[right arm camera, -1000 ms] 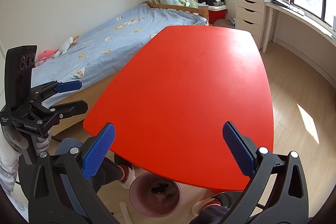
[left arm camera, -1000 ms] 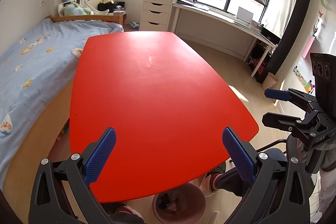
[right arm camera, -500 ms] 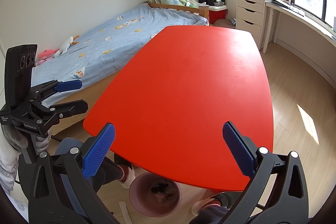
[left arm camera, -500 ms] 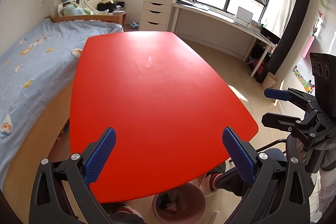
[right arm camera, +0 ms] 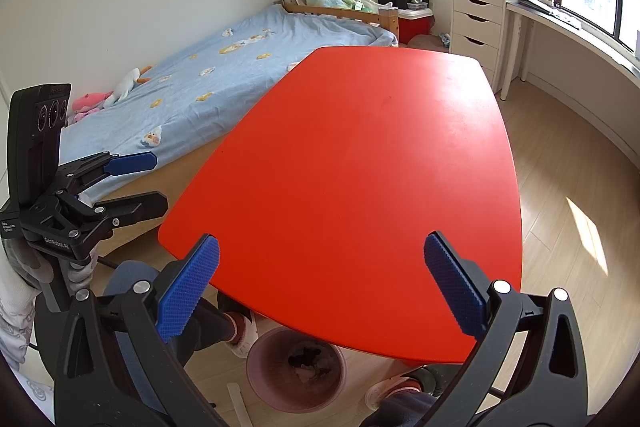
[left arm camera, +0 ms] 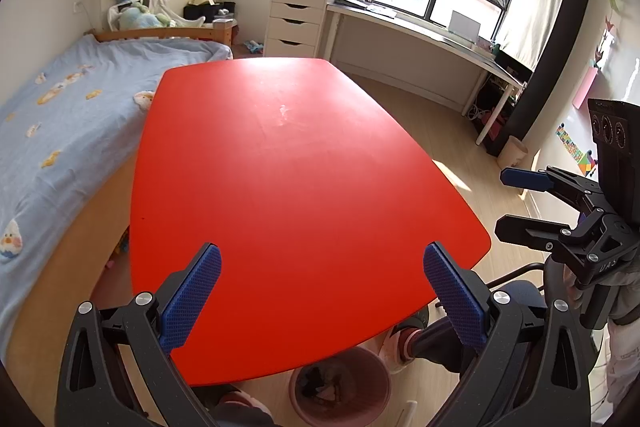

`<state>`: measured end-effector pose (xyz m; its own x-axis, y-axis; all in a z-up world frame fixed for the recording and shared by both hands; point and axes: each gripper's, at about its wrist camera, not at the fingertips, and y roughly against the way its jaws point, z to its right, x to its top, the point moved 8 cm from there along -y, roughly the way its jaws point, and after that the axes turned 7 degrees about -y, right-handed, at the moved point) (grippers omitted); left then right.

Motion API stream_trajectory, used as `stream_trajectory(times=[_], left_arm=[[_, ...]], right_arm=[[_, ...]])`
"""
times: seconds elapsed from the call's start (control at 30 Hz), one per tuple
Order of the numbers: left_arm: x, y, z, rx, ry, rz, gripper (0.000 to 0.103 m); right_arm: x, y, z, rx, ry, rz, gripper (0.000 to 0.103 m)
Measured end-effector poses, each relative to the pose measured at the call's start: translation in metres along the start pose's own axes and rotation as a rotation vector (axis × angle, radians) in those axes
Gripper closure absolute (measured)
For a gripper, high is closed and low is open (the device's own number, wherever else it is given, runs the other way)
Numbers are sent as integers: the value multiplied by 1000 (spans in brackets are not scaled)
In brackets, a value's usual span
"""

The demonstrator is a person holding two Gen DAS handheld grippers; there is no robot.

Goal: Collect trash

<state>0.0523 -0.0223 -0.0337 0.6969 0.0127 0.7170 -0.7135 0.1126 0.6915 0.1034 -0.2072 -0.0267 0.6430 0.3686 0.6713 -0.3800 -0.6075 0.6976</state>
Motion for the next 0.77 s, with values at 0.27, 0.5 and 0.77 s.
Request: stream_trajectory(times=[0.27, 0.5, 0.77], left_arm=[[0, 0, 0, -1, -1, 0, 6], [0, -1, 1, -1, -3, 2, 6], [-2, -1, -2, 38, -26, 2, 6]], right_arm=[[0, 0, 0, -1, 2, -1, 3], [-1, -1, 1, -1, 4, 0, 3], [-1, 0, 4, -1, 5, -2, 3]])
